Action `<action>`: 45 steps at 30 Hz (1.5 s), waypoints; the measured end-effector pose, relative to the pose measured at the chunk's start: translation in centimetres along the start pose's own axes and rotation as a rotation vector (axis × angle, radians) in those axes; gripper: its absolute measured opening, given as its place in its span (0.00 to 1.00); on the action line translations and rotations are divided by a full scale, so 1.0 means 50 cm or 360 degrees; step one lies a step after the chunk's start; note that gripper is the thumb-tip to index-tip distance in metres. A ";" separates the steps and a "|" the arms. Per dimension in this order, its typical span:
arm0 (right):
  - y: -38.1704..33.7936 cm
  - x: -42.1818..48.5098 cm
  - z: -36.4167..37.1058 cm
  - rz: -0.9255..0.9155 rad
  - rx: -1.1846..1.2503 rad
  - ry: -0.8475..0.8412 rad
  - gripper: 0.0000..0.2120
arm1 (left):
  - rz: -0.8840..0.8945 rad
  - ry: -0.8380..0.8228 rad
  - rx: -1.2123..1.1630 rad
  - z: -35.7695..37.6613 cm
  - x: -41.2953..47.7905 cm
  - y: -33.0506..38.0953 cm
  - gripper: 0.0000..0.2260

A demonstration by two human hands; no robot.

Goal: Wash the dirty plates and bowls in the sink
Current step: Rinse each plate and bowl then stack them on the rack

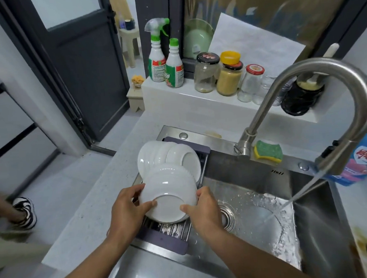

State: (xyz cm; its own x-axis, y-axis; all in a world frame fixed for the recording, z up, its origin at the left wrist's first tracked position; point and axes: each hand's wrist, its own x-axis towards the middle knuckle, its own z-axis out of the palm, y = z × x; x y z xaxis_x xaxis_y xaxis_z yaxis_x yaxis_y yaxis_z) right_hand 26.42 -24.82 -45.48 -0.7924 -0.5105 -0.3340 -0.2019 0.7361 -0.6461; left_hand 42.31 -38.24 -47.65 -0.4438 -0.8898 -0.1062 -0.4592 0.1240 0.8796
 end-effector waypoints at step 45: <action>0.292 0.050 -0.456 0.0292 0.0569 0.0461 0.13 | 0.0473 -0.0340 0.0602 0.448 0.168 0.407 0.07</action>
State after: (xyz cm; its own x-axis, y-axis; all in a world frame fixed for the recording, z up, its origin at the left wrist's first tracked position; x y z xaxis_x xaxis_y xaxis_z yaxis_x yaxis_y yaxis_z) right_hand 8.37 -5.21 -40.12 -0.9339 -0.2048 -0.2929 0.1262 0.5776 -0.8065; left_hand 11.98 -33.34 -41.02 -0.7260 -0.6877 -0.0045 -0.5180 0.5425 0.6613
